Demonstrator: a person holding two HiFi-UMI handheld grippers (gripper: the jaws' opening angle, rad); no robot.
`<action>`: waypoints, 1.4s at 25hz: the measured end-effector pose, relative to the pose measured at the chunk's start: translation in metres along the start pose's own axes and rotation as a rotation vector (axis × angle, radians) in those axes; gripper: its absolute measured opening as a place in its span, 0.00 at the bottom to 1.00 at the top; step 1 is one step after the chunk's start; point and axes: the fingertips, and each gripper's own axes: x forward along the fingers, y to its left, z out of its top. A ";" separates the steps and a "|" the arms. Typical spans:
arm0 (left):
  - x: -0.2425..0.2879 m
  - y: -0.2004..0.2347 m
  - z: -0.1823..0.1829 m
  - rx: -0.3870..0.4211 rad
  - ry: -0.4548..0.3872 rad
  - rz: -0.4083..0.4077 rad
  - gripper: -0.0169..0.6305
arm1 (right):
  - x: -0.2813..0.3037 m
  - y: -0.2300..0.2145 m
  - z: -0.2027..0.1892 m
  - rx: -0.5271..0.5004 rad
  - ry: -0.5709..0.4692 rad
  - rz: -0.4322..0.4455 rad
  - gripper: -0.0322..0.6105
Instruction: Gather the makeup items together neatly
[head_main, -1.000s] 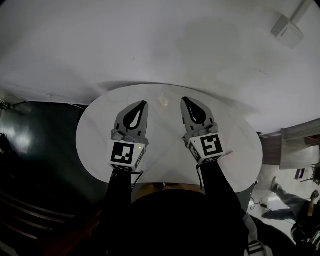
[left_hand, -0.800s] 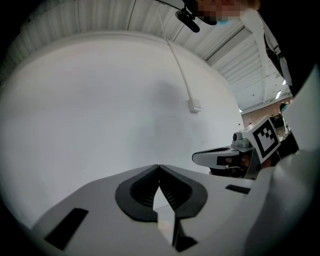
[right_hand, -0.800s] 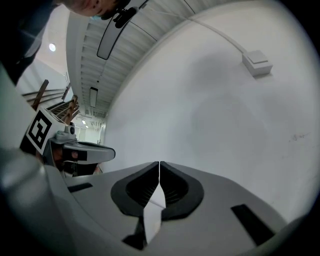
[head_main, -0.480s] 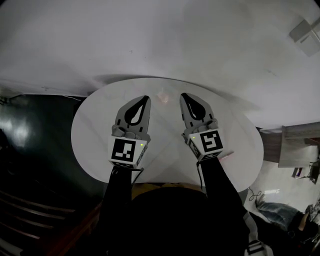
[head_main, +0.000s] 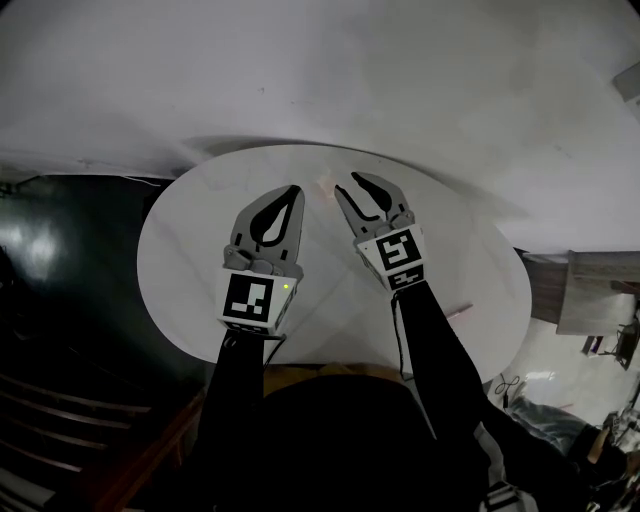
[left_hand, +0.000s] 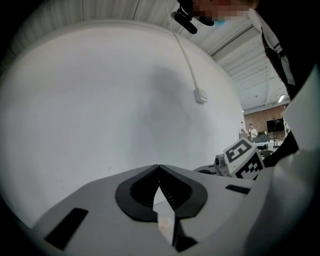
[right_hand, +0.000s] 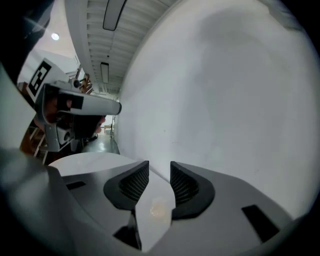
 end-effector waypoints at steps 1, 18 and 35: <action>0.000 0.000 -0.001 -0.009 0.004 0.002 0.05 | 0.008 -0.001 -0.007 0.000 0.022 0.008 0.27; -0.012 0.010 -0.018 -0.022 0.070 0.031 0.05 | 0.087 0.008 -0.150 0.006 0.413 0.024 0.35; -0.010 -0.027 -0.005 -0.040 0.014 -0.089 0.05 | -0.020 -0.028 -0.095 0.226 0.207 -0.256 0.27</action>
